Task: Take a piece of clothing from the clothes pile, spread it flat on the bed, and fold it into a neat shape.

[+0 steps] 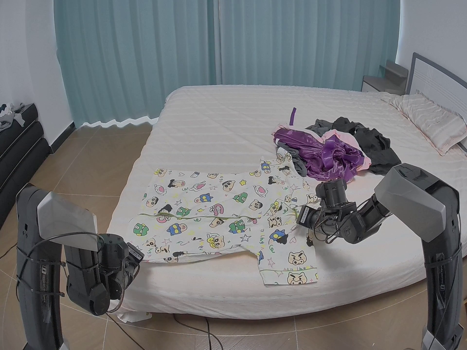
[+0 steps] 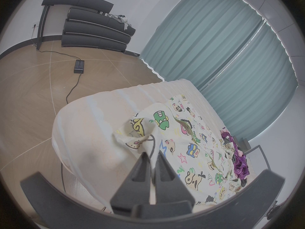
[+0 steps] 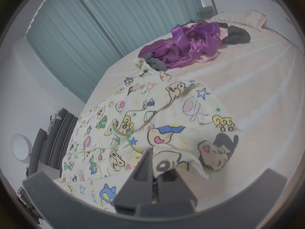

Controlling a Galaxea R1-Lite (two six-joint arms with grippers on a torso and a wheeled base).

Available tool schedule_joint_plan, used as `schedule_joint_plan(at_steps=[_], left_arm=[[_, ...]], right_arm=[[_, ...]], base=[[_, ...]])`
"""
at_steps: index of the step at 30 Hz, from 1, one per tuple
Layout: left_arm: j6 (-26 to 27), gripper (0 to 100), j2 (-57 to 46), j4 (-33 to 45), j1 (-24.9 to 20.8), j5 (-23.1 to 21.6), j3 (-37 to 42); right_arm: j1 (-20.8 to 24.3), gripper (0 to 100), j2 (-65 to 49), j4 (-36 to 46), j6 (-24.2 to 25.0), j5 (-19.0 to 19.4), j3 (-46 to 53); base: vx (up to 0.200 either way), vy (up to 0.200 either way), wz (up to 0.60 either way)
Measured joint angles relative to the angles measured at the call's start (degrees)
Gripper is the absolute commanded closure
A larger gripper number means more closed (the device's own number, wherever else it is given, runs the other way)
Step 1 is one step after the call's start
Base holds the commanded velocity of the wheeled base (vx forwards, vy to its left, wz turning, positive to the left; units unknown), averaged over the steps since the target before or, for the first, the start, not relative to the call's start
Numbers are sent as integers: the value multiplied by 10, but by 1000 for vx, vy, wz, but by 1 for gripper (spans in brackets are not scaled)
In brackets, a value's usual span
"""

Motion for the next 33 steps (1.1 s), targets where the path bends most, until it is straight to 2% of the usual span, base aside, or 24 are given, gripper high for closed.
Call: schedule_joint_plan(at_steps=[5,6,19,28,33], left_arm=[[2,100,3,0,1,0,-10],[2,100,4,0,1,-1,-11],[2,100,16,0,1,-1,-23],[0,100,17,0,2,-2,-22],[-1,100,17,0,2,-2,-22]], right_arm=[[-12,100,17,-13,-1,0,-13],[-13,0,20,-13,-1,0,-13],[-25,0,3,-5,-14,5,29],[-52,0,-61,-13,-13,10,117],[-49,0,-94,-14,-25,43,168]], base=[[0,0,0],[0,0,0],[0,0,0],[0,0,0],[0,0,0]])
